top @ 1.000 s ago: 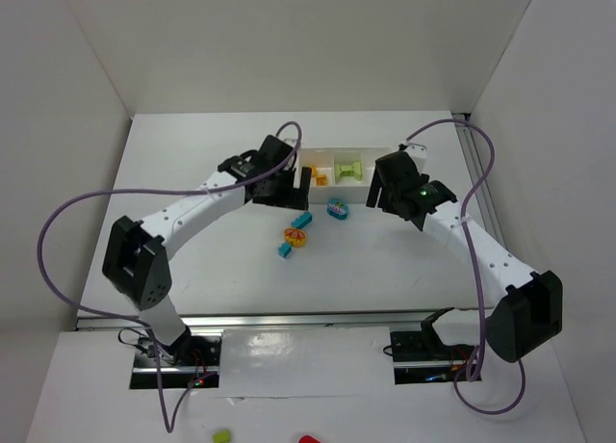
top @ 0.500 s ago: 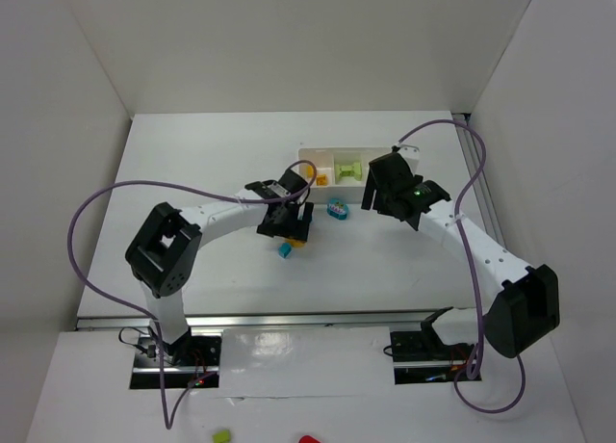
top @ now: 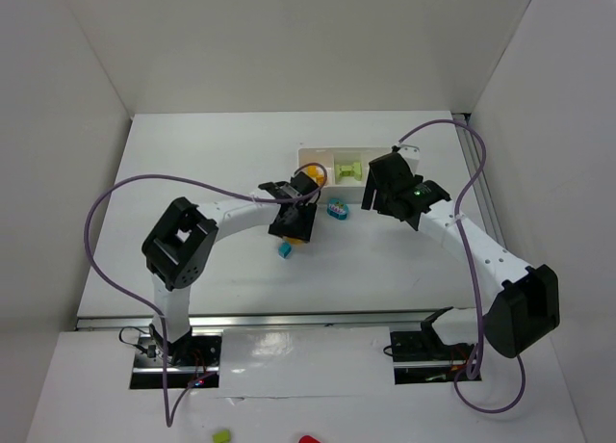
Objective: Sort the legos into containers by color
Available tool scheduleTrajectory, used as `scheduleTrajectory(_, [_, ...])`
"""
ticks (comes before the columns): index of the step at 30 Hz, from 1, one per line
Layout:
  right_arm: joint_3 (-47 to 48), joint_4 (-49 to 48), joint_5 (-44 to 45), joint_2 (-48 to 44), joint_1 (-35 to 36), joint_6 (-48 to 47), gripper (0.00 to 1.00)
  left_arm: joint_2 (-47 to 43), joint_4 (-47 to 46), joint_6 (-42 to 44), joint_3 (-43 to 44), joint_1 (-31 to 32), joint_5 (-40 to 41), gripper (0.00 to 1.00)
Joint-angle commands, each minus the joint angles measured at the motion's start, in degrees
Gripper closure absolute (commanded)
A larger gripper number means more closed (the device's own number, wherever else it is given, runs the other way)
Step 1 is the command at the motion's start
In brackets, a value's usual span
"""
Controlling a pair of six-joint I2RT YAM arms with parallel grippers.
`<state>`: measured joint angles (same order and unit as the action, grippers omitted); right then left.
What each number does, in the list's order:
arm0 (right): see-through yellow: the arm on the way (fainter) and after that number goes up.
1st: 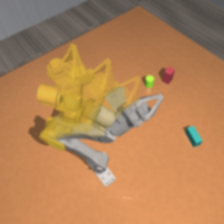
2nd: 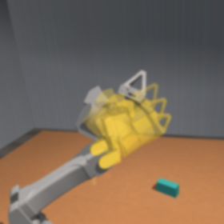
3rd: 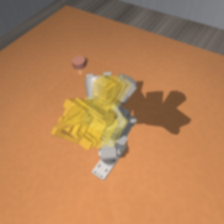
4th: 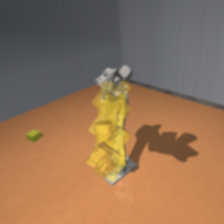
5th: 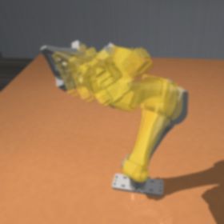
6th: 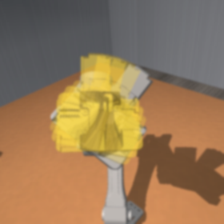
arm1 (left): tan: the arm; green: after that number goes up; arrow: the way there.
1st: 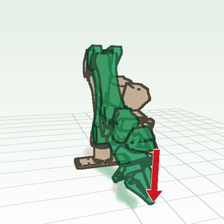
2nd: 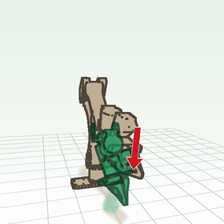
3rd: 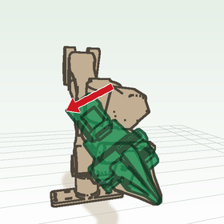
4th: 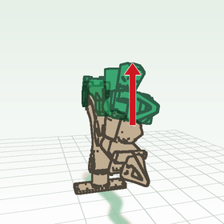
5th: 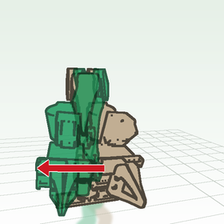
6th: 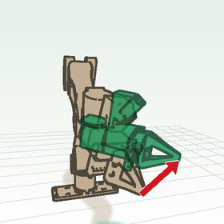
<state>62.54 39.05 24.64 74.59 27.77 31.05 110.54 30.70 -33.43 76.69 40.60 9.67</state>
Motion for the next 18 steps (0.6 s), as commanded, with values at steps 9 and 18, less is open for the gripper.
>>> scheduleTrajectory(9, [0.3,-1.87,1.11,-0.67,0.44,0.59,0.19,-7.62,7.71,1.69,14.09,0.09,2.82,0.42])
scheduleTrajectory(18, [0.3,-0.12,2.69,-1.99,0.97,0.59,0.19,10.55,11.13,5.82,42.38,-3.15,3.42,0.42])
